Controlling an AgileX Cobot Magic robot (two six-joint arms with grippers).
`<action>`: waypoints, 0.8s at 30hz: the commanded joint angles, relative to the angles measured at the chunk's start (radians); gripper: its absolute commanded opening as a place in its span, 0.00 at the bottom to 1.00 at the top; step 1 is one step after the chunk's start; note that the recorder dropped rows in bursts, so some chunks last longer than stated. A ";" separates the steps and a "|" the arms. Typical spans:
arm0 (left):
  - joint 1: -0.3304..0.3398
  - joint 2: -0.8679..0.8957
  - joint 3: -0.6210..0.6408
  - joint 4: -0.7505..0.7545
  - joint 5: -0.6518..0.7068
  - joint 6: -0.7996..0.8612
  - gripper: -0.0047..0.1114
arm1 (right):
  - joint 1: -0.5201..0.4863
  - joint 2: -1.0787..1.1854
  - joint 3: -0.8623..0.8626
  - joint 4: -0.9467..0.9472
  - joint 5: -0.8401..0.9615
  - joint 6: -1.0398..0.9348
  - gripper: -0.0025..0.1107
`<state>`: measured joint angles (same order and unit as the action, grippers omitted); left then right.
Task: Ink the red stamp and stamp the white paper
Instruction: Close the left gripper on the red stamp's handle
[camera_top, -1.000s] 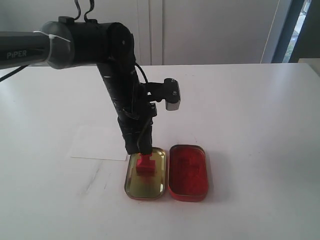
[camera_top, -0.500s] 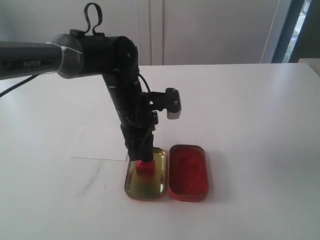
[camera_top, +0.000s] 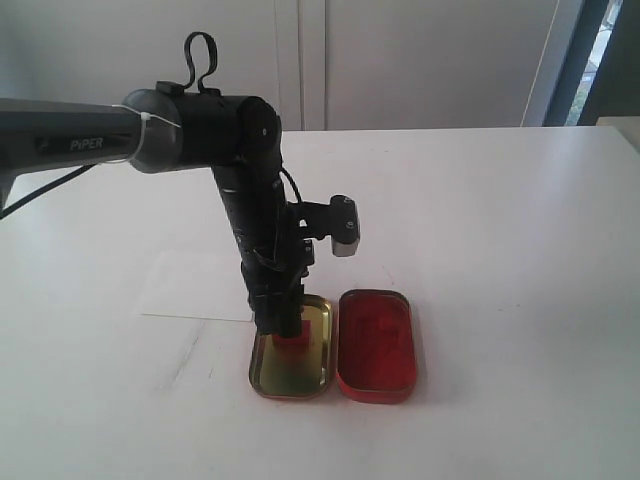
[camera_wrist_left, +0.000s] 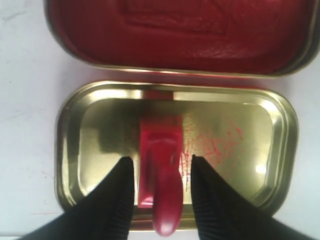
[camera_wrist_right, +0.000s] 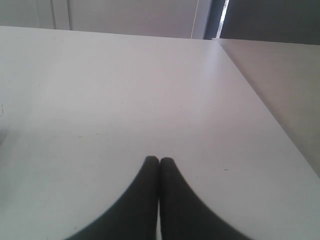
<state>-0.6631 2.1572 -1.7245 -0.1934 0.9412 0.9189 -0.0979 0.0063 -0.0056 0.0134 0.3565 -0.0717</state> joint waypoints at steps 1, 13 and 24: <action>-0.006 0.000 0.001 -0.011 0.010 0.002 0.41 | -0.003 -0.006 0.006 -0.008 -0.014 0.000 0.02; -0.006 0.019 0.001 -0.010 -0.002 -0.001 0.39 | -0.003 -0.006 0.006 -0.008 -0.014 0.000 0.02; -0.006 0.017 0.001 0.006 -0.002 -0.005 0.04 | -0.003 -0.006 0.006 -0.008 -0.014 0.000 0.02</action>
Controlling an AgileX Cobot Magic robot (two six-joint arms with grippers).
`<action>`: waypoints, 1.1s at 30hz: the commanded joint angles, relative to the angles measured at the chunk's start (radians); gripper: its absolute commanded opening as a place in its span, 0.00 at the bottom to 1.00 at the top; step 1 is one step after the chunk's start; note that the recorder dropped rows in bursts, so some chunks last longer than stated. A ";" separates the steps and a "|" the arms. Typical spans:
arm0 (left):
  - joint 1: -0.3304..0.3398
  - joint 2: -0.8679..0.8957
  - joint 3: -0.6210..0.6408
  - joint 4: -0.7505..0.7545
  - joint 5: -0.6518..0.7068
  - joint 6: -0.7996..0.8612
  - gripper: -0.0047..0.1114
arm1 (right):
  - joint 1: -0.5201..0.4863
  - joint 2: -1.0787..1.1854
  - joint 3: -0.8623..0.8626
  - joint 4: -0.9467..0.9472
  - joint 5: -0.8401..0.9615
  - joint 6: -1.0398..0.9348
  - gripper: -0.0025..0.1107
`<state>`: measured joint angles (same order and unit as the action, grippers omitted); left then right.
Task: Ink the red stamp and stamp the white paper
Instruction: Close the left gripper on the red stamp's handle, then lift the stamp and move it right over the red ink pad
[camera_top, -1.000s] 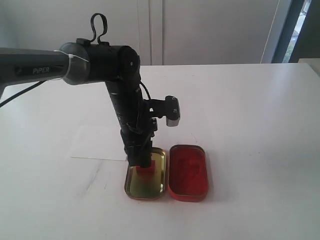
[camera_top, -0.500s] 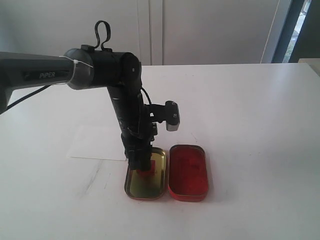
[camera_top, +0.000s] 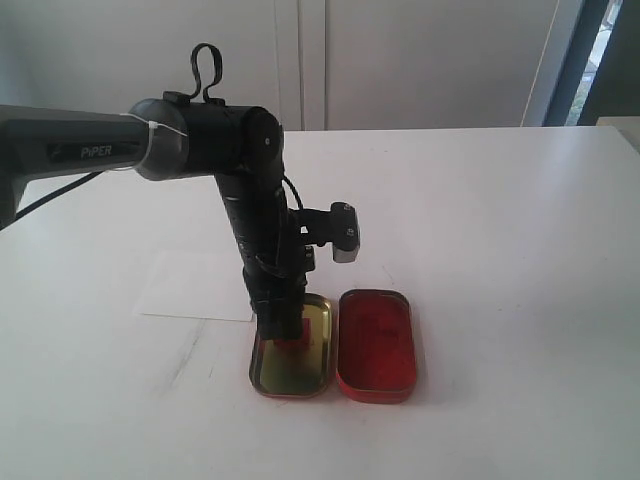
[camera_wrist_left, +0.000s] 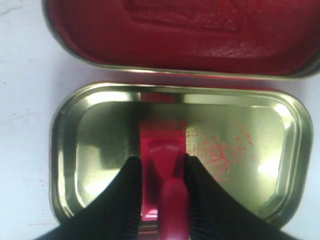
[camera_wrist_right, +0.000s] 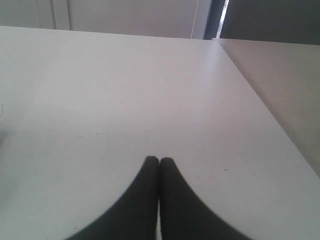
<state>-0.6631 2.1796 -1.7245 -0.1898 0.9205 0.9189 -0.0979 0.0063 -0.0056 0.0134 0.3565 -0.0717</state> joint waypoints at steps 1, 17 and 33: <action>-0.006 -0.005 0.001 0.005 0.023 -0.010 0.04 | -0.003 -0.006 0.006 -0.008 -0.014 0.000 0.02; -0.008 -0.005 -0.147 0.020 0.191 -0.082 0.04 | -0.003 -0.006 0.006 -0.008 -0.014 0.000 0.02; -0.096 -0.032 -0.185 0.038 0.199 -0.137 0.04 | -0.003 -0.006 0.006 -0.008 -0.014 0.000 0.02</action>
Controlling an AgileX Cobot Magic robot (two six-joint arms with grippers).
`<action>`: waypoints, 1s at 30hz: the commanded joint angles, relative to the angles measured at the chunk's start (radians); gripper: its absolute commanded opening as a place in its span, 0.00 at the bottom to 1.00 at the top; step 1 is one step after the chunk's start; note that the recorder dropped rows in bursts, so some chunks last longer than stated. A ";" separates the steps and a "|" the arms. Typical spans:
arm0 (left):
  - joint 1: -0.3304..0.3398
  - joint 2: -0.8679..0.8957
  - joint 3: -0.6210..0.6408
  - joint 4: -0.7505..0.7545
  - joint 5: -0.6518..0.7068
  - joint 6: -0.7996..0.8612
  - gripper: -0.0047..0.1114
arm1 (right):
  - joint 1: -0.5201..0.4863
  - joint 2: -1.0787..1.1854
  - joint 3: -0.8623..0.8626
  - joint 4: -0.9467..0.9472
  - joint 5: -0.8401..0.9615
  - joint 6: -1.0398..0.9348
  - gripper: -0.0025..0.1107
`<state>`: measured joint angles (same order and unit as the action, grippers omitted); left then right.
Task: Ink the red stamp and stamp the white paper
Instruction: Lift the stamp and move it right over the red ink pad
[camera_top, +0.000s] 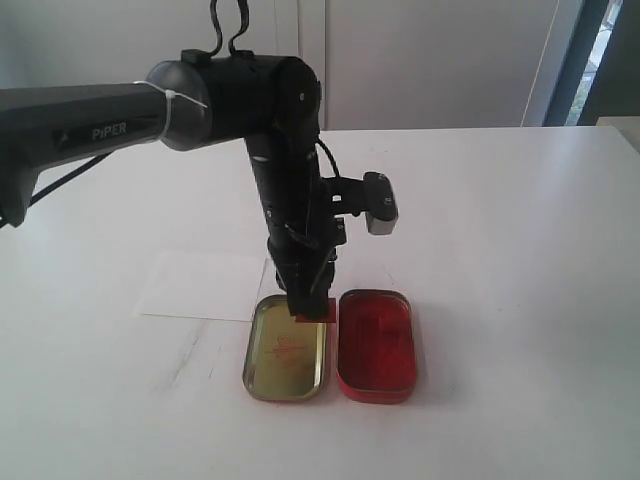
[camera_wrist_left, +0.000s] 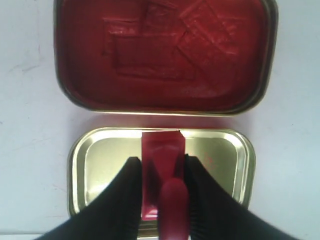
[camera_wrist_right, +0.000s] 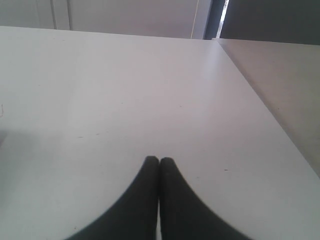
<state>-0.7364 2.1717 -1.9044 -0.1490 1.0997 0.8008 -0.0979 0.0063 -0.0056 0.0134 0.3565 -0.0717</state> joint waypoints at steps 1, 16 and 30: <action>-0.029 -0.026 -0.005 -0.002 0.020 -0.023 0.04 | -0.003 -0.006 0.006 -0.008 -0.014 0.000 0.02; -0.113 -0.039 -0.005 -0.031 -0.008 -0.042 0.04 | -0.003 -0.006 0.006 -0.008 -0.014 0.000 0.02; -0.125 -0.029 -0.005 -0.111 -0.039 -0.042 0.04 | -0.003 -0.006 0.006 -0.008 -0.014 0.000 0.02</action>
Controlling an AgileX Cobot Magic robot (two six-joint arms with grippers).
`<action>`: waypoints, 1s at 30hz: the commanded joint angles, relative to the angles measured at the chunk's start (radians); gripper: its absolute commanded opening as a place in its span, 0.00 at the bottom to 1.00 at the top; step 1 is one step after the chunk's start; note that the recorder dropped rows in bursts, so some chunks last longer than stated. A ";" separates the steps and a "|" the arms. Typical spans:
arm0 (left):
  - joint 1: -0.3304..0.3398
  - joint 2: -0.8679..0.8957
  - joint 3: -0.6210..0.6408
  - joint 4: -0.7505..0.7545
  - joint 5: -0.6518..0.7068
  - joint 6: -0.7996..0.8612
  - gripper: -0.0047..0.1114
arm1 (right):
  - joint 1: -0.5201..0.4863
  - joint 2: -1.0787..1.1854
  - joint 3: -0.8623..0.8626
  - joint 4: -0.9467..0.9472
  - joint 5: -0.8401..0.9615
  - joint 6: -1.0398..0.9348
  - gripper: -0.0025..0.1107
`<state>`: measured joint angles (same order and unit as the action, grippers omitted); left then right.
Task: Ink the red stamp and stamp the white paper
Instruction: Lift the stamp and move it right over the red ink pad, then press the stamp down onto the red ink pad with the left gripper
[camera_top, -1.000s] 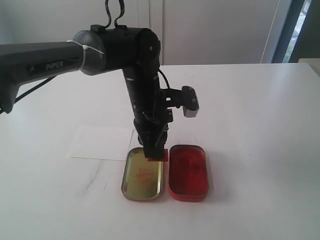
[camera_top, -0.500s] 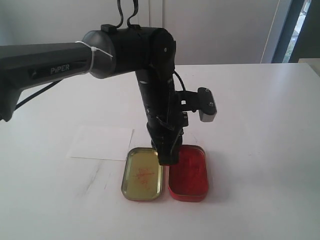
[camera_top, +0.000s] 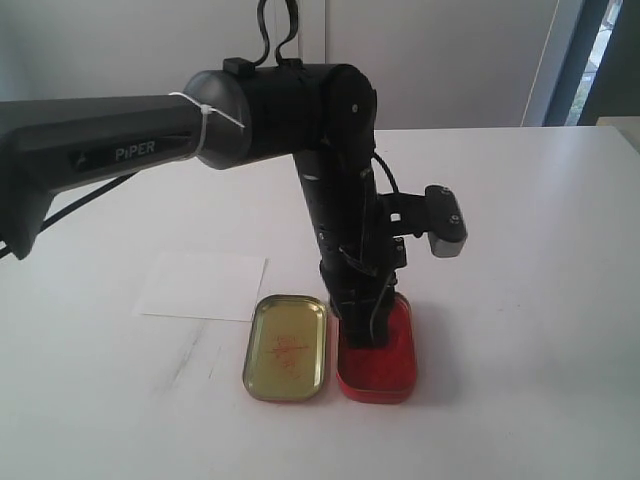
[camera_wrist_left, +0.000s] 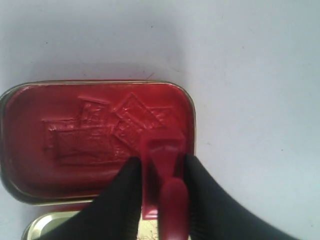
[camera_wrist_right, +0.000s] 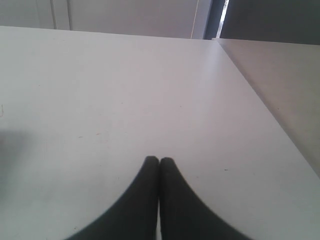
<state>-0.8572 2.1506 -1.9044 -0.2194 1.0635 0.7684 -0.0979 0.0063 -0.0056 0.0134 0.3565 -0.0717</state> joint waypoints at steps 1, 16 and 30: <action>-0.006 -0.003 -0.005 -0.042 -0.010 -0.009 0.04 | -0.003 -0.006 0.006 -0.008 -0.014 0.000 0.02; -0.023 0.049 -0.005 -0.023 -0.027 -0.010 0.04 | -0.003 -0.006 0.006 -0.008 -0.014 0.000 0.02; -0.023 0.076 0.000 -0.012 -0.063 -0.016 0.04 | -0.003 -0.006 0.006 -0.008 -0.014 0.000 0.02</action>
<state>-0.8741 2.2328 -1.9044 -0.2268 0.9848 0.7630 -0.0979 0.0063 -0.0056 0.0134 0.3565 -0.0717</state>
